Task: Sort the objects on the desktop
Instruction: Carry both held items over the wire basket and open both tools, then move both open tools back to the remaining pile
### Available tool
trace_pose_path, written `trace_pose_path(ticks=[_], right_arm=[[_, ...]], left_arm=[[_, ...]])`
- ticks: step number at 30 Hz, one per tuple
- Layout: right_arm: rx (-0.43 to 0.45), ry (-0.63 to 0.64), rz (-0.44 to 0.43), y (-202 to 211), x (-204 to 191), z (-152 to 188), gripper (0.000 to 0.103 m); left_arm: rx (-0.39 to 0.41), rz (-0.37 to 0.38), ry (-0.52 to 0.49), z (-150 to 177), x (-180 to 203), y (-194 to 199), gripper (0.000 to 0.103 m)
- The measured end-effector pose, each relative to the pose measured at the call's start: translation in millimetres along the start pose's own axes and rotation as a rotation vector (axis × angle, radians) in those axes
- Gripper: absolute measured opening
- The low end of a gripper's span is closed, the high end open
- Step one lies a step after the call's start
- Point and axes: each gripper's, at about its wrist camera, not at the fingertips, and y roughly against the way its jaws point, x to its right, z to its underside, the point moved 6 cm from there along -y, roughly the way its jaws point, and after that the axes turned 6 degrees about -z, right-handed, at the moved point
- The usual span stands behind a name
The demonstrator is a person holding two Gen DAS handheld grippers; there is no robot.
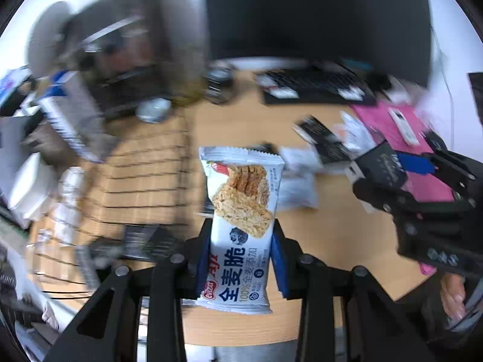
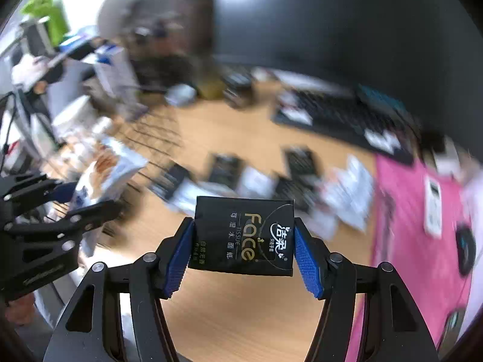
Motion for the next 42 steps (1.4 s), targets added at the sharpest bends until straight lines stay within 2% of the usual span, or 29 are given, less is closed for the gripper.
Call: trace_pose_path(ticks=[5,8,12,16,24,25,26,28,31,34,39,42], right_arm=[[0.039,0.136,-0.125,-10.7,-90.7,-46.6,0.063],[-0.003,0.191,-0.193,-37.0,-141.5,-62.3,0.063],[-0.033,0.244,-0.214,-64.9,-184.2,-66.6,0.063],[-0.078,0.275,-0.203,-91.8,-203.4,-61.8,0.063],[-0.093,0.293,-0.19,-105.4,-209.1,-57.4,0.064],[-0.084,0.292,-0.195,-104.0,-208.8,-58.0,0.064],[-0.086,0.29,-0.2,-103.4,-208.3,-57.6,0.064],[-0.095,0.282,-0.223,-103.0,-207.6,-55.7,0.064],[-0.103,0.279,-0.222,-100.3,-204.8,-54.8,0.064],[-0.076,0.267,-0.227,-84.2,-196.5,-56.7,0.064],[-0.009,0.247,-0.181,-40.2,-152.7,-59.5,0.064],[0.012,0.208,-0.101,-19.8,-103.3,-57.9,0.065]], left_arm=[[-0.012,-0.093,0.11,1.7,-84.5,5.5,0.039],[-0.055,-0.091,0.198,11.3,-132.5,-4.3,0.039],[-0.097,-0.12,0.28,28.1,-185.0,-18.5,0.039],[-0.127,-0.121,0.319,47.1,-210.4,-30.8,0.039],[-0.104,-0.114,0.316,50.7,-212.5,-27.0,0.04],[-0.098,-0.124,0.311,50.7,-211.8,-25.6,0.046],[-0.095,-0.132,0.31,49.6,-209.1,-23.1,0.06],[-0.08,-0.146,0.305,47.1,-206.5,-20.2,0.068],[-0.071,-0.15,0.299,44.0,-201.4,-12.2,0.068],[-0.044,-0.156,0.276,36.9,-190.7,1.5,0.068],[0.001,-0.138,0.198,17.0,-148.7,20.4,0.068],[0.032,-0.104,0.126,-0.2,-104.5,28.5,0.068]])
